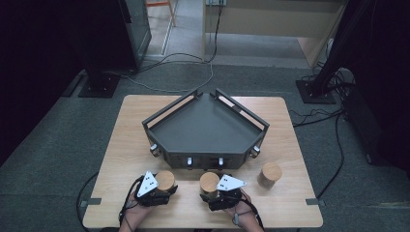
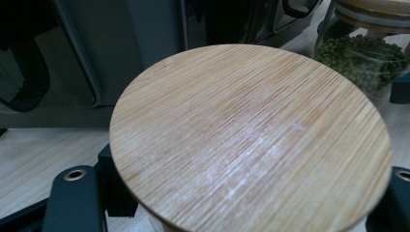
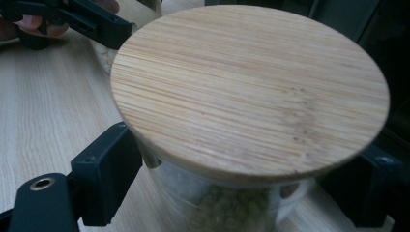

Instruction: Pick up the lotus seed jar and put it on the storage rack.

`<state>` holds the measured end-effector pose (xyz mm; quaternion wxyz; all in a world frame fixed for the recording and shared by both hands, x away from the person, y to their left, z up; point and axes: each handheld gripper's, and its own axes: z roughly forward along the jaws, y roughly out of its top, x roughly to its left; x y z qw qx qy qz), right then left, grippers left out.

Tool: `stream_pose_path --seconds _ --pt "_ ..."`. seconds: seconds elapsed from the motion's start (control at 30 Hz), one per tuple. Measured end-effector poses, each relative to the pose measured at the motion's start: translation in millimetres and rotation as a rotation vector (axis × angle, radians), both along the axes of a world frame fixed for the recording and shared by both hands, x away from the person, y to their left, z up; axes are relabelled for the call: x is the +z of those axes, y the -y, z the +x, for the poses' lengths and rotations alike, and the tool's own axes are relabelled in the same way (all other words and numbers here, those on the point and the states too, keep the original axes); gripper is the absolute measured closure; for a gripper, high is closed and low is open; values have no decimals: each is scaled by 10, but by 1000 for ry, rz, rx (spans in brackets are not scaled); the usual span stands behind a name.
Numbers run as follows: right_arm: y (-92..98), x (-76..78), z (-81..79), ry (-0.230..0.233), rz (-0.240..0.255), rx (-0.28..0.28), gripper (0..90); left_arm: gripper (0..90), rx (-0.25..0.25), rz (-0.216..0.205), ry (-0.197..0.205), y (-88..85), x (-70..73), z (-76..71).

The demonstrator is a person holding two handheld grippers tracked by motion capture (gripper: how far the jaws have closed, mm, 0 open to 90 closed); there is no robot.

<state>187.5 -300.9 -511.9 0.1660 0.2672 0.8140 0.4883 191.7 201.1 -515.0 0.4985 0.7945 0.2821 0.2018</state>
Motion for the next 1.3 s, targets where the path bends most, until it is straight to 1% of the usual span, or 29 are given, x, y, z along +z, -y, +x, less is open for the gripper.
stream_pose_path --seconds 0.23,0.27,0.3,0.43,0.53,0.7,1.0,1.3 --pt "0 1 2 -1 0 2 143 250 -4 -9 5 -3 4 -8" --pt "0 0 2 -1 0 2 143 251 -2 -20 3 -11 0 -8" --pt "0 1 1 0 -1 2 143 250 -1 -22 -2 -19 10 -5" --pt "-1 1 0 -1 -1 2 143 250 7 -16 1 -30 58 -18" --pt "-2 2 -1 -1 -1 1 143 250 12 -20 3 -41 88 -28" --pt "-2 1 -2 -1 0 0 143 250 22 -18 -8 -41 127 -27" --pt "-3 2 -2 -1 -1 0 143 250 16 -6 -18 -32 172 -5" --pt "-3 1 -5 1 -3 1 143 250 12 -11 -29 -31 234 16"
